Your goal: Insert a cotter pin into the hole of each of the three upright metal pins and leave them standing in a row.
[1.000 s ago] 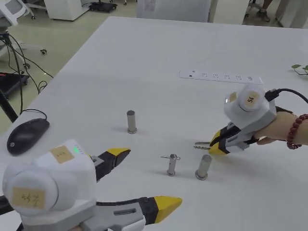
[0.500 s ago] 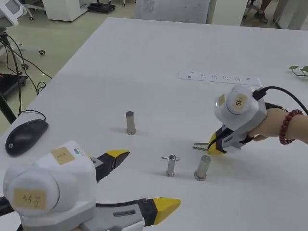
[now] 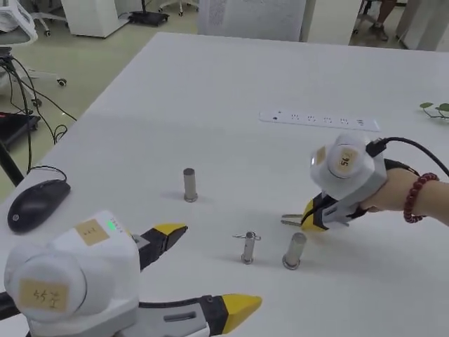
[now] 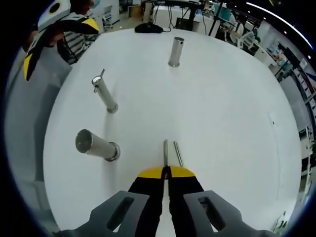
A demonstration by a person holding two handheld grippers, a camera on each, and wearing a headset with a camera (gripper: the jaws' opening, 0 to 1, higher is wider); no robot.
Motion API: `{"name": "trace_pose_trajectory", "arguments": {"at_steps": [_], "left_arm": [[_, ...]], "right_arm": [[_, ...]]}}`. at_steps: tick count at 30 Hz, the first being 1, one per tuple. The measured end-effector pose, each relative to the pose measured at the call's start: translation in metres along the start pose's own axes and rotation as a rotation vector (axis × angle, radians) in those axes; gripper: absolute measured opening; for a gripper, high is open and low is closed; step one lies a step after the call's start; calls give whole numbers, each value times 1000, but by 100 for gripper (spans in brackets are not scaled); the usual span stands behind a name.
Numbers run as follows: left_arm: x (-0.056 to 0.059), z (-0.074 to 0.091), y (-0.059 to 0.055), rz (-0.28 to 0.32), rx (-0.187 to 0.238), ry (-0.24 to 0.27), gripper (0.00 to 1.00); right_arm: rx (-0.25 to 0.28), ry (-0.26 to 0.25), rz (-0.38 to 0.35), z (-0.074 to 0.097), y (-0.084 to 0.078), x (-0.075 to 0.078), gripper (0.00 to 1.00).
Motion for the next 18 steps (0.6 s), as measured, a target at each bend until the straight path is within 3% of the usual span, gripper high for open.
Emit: {"name": "trace_pose_trajectory", "arguments": {"at_steps": [6, 18], "left_arm": [[0, 1, 2, -1, 9, 3, 79], [1, -1, 8, 6, 21, -5, 77]], "right_arm": [[19, -20, 4, 6, 4, 2, 3], [69, -104, 41, 37, 13, 5, 3]]}}
Point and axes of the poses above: the centre of the closed fingertips' face, and the gripper's own axes: z roughly backward along the fingers, x roughly to its right, y roughly out of its top, the point moved 3 cm from there along z, roughly backward along the fingers, and after that the axes turned 9 degrees about -y, right-handed, at the moved point
